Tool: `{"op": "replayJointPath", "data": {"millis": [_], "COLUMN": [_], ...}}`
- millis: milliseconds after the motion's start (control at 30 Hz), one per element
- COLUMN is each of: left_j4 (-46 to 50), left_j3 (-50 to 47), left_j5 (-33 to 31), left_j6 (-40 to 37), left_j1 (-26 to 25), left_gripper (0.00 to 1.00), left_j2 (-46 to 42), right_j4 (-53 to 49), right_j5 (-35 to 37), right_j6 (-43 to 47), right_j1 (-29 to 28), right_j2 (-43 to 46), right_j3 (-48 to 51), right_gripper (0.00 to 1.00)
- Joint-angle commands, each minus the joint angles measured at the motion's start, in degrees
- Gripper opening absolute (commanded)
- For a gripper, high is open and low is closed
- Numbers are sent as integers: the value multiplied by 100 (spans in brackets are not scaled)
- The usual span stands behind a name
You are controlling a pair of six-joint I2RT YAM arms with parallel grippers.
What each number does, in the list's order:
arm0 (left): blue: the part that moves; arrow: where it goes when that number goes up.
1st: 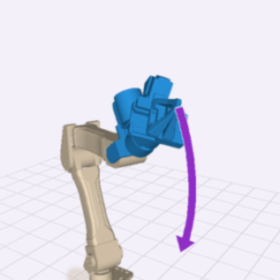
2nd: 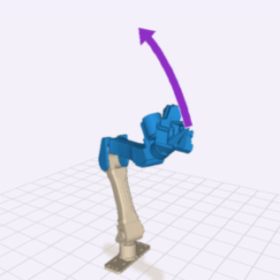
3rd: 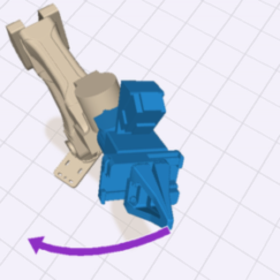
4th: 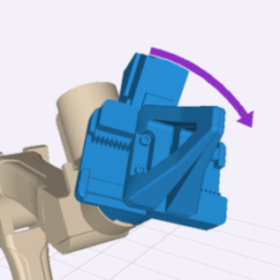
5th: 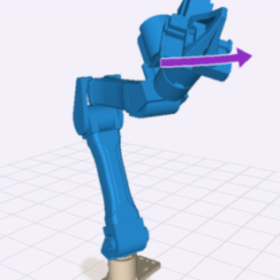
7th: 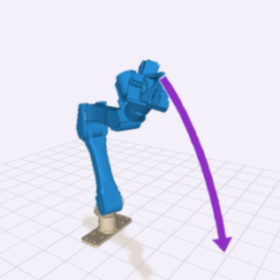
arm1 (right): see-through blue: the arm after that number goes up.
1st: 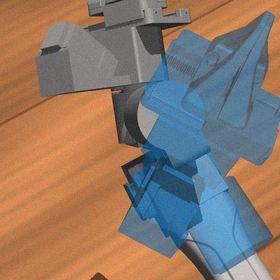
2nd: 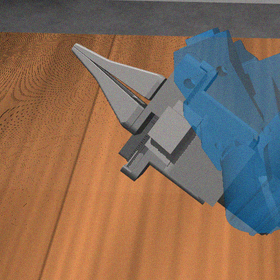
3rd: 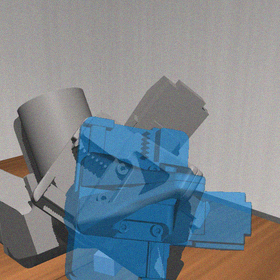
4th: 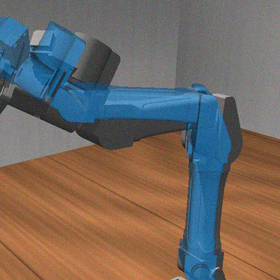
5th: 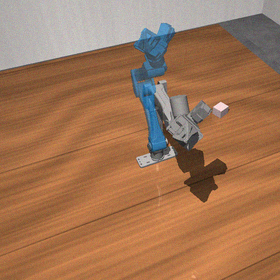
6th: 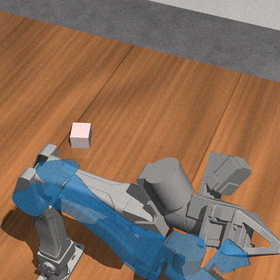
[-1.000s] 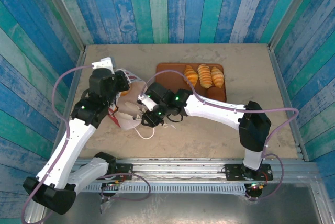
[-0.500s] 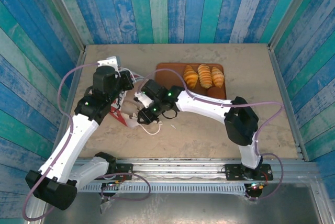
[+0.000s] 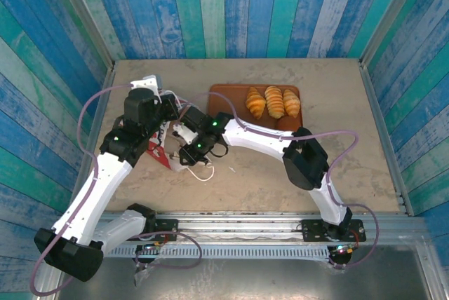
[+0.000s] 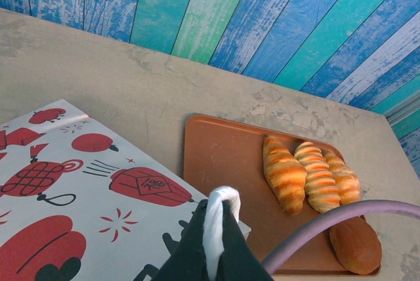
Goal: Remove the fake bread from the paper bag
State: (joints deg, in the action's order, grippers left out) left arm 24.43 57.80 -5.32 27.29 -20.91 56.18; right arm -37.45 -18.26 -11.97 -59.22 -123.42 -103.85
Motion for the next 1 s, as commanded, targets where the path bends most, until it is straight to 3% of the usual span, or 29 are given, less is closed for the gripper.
{"op": "replayJointPath", "data": {"millis": [0,333,667,967], "left_j4": [-196,-70,-204,-316], "left_j3": [-6,-329,-340,-349], "left_j5": [-139,-944,-844,-606], "left_j6": [40,-143,-160,-118], "left_j1": [-19,-19,-19,-19], "left_gripper": [0,0,0,0], "left_j2": [-107,-416,-311,-266], "right_j4": [-156,-575,-1089,-1002], "right_j5": [219,1407,2397,1859], "right_j6": [137,478,777,1272], "right_j1": [-53,-126,-139,-142], "right_j2": [2,908,1586,1298], "right_j3": [-204,313,938,621], "right_gripper": [53,46,47,50]}}
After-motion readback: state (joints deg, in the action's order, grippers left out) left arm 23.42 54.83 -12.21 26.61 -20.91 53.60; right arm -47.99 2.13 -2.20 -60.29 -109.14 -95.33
